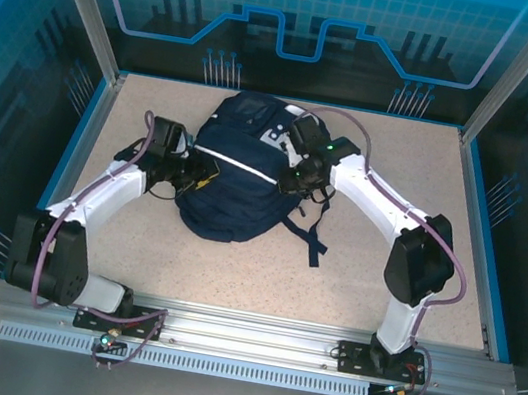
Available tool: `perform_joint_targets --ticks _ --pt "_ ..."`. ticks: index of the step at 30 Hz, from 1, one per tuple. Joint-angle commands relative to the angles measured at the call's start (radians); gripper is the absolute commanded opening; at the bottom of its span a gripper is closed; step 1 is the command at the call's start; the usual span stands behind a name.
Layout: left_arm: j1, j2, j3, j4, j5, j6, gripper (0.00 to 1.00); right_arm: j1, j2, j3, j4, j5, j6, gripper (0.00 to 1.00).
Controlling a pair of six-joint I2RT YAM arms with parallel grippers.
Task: Pack the student bag
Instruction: Zip the student bag at the top-center of the table, then reset both arms
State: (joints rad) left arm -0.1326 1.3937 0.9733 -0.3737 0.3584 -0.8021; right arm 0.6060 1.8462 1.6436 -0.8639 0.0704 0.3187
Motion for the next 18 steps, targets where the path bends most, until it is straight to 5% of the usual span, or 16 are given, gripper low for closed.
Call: perform_joint_targets --ticks 1,5,9,15,18 --pt "0.018 -0.055 0.092 -0.089 -0.004 0.070 0.56 -0.051 -0.130 -0.022 0.029 0.013 0.042 0.42" --pt "0.023 -0.107 0.178 -0.198 -0.141 0.137 0.75 -0.086 -0.271 -0.109 0.079 0.110 0.057 0.75" --pt "0.034 -0.186 0.176 -0.241 -0.418 0.201 0.95 -0.168 -0.416 -0.225 0.159 0.240 0.056 1.00" --pt "0.059 -0.310 0.024 -0.113 -0.787 0.284 0.99 -0.287 -0.551 -0.397 0.301 0.458 0.025 1.00" --pt "0.064 -0.336 -0.095 0.025 -0.877 0.363 0.99 -0.331 -0.627 -0.542 0.454 0.514 -0.019 1.00"
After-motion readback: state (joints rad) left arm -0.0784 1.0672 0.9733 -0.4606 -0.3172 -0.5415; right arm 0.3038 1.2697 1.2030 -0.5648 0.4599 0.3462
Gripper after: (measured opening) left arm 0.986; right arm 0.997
